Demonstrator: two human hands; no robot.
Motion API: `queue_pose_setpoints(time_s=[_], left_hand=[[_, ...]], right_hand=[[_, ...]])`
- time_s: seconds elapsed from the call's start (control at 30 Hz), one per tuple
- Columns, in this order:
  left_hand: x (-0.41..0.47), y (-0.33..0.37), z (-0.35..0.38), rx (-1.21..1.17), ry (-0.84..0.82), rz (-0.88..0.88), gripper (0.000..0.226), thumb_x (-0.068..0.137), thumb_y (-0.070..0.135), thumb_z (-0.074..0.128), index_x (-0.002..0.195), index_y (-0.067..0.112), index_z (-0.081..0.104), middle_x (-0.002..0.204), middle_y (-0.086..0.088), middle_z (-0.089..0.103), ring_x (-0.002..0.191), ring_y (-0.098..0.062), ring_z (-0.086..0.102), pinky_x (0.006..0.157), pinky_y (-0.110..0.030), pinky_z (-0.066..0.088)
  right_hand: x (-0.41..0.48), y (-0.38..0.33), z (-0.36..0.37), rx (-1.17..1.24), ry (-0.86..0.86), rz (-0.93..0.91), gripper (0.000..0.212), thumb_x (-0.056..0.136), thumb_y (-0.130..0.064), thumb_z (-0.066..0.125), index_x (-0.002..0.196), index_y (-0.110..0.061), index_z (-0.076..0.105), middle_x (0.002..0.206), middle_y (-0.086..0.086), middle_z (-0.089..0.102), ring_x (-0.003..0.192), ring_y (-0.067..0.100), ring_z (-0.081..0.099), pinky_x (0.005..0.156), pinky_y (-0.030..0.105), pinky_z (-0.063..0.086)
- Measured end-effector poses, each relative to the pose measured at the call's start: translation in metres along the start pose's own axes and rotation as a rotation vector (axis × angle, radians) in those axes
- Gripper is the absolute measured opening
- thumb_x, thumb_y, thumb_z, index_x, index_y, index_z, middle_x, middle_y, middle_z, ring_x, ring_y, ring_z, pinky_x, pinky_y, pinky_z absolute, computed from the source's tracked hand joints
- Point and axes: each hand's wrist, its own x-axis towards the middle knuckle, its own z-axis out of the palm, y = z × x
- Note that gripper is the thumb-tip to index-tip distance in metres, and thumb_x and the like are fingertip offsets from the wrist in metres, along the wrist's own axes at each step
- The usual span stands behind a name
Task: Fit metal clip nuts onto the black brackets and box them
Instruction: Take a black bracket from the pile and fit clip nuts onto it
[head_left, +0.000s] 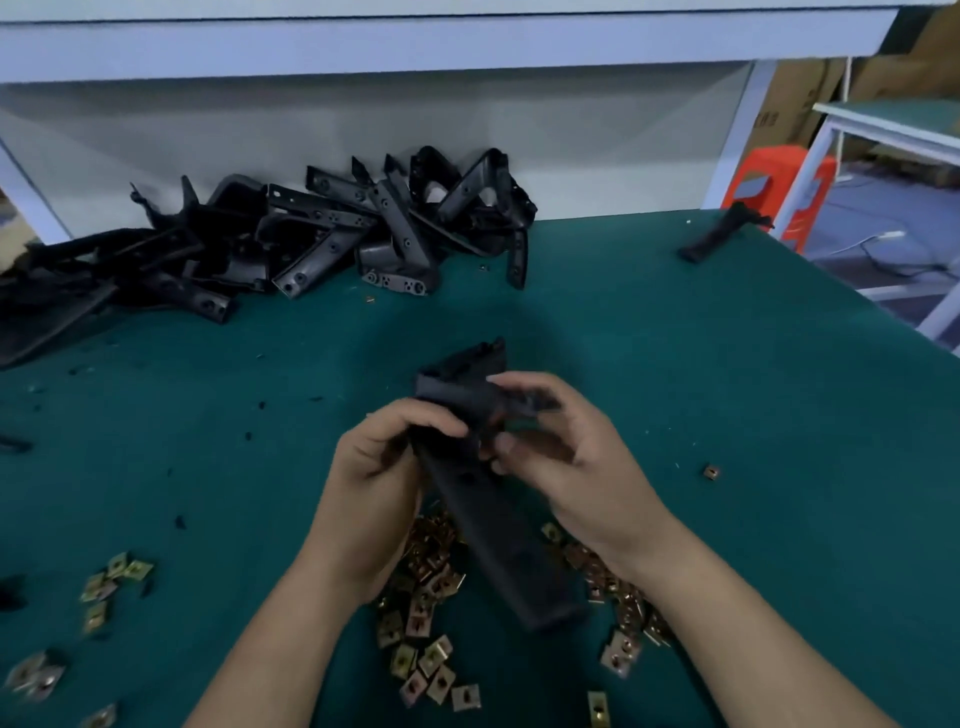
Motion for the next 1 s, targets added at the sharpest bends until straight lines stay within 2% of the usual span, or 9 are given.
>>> queue_pose_setpoints(time_s=[0.1,0.17,0.27,0.37,0.43,0.57,0.67,0.8,1.0], left_hand=[[-0.001,0.007,-0.006,-0.149,-0.006,-0.164,0.064,0.09,-0.02,0.031,0.094,0.021,0.08,0.101,-0.009,0.076,0.081,-0.016,0.072,0.062,-0.023,0.056],[0.0,0.011,-0.01,-0.332,-0.007,-0.269,0.065,0.087,-0.019,0.028,0.106,0.014,0.08,0.115,-0.017,0.074,0.096,-0.027,0.075,0.073,-0.031,0.061],[0.0,0.016,-0.014,-0.498,-0.069,-0.348,0.056,0.076,0.001,0.035,0.115,0.003,0.075,0.126,-0.023,0.068,0.113,-0.041,0.067,0.089,-0.05,0.058],[-0.002,0.019,-0.015,-0.518,-0.084,-0.347,0.033,0.084,0.021,0.052,0.1,0.007,0.077,0.113,-0.014,0.072,0.105,-0.035,0.07,0.09,-0.053,0.055],[-0.003,0.019,-0.012,-0.408,-0.059,-0.339,0.015,0.091,0.03,0.066,0.088,0.015,0.067,0.098,-0.007,0.07,0.092,-0.024,0.072,0.085,-0.041,0.058],[-0.003,0.016,-0.01,-0.346,-0.036,-0.279,0.025,0.086,0.02,0.071,0.08,0.022,0.047,0.086,-0.001,0.066,0.08,-0.016,0.07,0.074,-0.026,0.058],[-0.003,0.016,-0.011,-0.374,-0.067,-0.294,0.022,0.086,0.015,0.069,0.094,0.022,0.05,0.092,-0.005,0.071,0.08,-0.019,0.072,0.071,-0.026,0.059],[-0.004,0.018,-0.011,-0.348,-0.105,-0.326,0.041,0.084,0.012,0.069,0.119,0.022,0.05,0.087,-0.014,0.068,0.068,-0.023,0.067,0.064,-0.027,0.057],[-0.006,0.02,-0.004,-0.356,-0.232,-0.313,0.032,0.089,0.007,0.061,0.119,0.015,0.054,0.083,-0.012,0.069,0.067,-0.021,0.069,0.062,-0.025,0.056]], right_hand=[[-0.002,-0.005,-0.008,-0.22,-0.039,-0.019,0.037,0.094,0.009,0.06,0.118,-0.018,0.07,0.11,-0.011,0.074,0.106,0.006,0.068,0.092,0.025,0.054],[-0.004,-0.01,-0.016,-0.4,-0.066,-0.005,0.03,0.096,0.003,0.059,0.109,-0.021,0.072,0.108,-0.01,0.074,0.105,0.006,0.067,0.09,0.02,0.051],[-0.01,-0.023,-0.037,-0.83,-0.2,0.107,0.018,0.091,-0.037,0.07,0.107,-0.042,0.066,0.11,-0.02,0.063,0.102,-0.003,0.058,0.082,0.017,0.043],[-0.024,-0.036,-0.056,-1.04,-0.499,0.335,0.067,0.058,-0.077,0.07,0.119,-0.056,0.052,0.113,-0.031,0.047,0.108,-0.012,0.044,0.088,0.022,0.043],[-0.029,-0.042,-0.056,-1.052,-0.58,0.388,0.074,0.052,-0.074,0.076,0.119,-0.059,0.049,0.11,-0.032,0.044,0.108,-0.011,0.043,0.089,0.025,0.045],[-0.026,-0.042,-0.047,-1.029,-0.51,0.344,0.041,0.069,-0.046,0.088,0.104,-0.044,0.066,0.094,-0.022,0.058,0.086,-0.004,0.057,0.076,0.019,0.051],[-0.027,-0.042,-0.047,-0.964,-0.502,0.375,0.026,0.074,-0.038,0.087,0.093,-0.04,0.07,0.085,-0.022,0.063,0.078,-0.005,0.061,0.068,0.017,0.051],[-0.026,-0.041,-0.048,-0.95,-0.49,0.367,0.018,0.078,-0.036,0.084,0.085,-0.037,0.068,0.087,-0.032,0.062,0.075,-0.002,0.062,0.068,0.023,0.053],[-0.026,-0.039,-0.047,-0.922,-0.423,0.304,0.017,0.089,-0.035,0.074,0.08,-0.034,0.059,0.081,-0.025,0.065,0.074,0.002,0.062,0.07,0.027,0.053]])
